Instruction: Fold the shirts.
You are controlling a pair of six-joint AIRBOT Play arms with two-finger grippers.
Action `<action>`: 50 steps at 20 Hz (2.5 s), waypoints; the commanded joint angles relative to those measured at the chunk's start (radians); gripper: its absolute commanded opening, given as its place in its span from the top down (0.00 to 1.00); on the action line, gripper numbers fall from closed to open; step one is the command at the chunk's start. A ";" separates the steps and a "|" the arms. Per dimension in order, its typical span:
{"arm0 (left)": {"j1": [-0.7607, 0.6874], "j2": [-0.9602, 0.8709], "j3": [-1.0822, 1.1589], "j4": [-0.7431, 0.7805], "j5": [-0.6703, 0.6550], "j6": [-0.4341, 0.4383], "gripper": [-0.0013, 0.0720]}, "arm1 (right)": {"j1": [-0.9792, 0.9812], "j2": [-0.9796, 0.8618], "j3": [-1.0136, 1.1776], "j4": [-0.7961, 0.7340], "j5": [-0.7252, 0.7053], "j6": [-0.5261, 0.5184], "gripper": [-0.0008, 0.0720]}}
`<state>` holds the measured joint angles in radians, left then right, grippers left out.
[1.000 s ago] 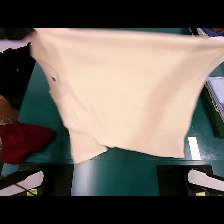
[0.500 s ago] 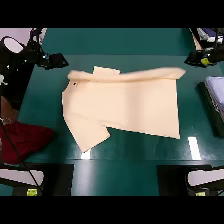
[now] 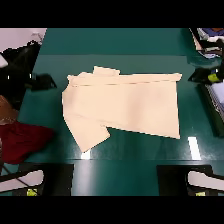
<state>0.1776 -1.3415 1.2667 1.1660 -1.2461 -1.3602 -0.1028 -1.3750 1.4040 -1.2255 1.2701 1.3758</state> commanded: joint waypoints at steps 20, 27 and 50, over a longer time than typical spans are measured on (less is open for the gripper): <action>-0.092 0.129 -0.422 -0.183 0.215 0.027 0.95 | -0.296 0.420 -0.752 0.003 0.117 -0.027 0.19; -0.092 0.129 -0.419 -0.195 0.216 0.033 0.95 | -0.329 0.420 -0.931 0.154 0.034 -0.087 0.37; -0.092 0.181 -0.406 -0.175 0.185 0.032 0.95 | -0.100 0.421 -0.933 0.178 -0.036 -0.083 0.97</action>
<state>0.0860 -1.1904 0.8513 0.9775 -1.0588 -1.3277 -0.2386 -0.9550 0.4706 -1.0481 1.2320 1.2919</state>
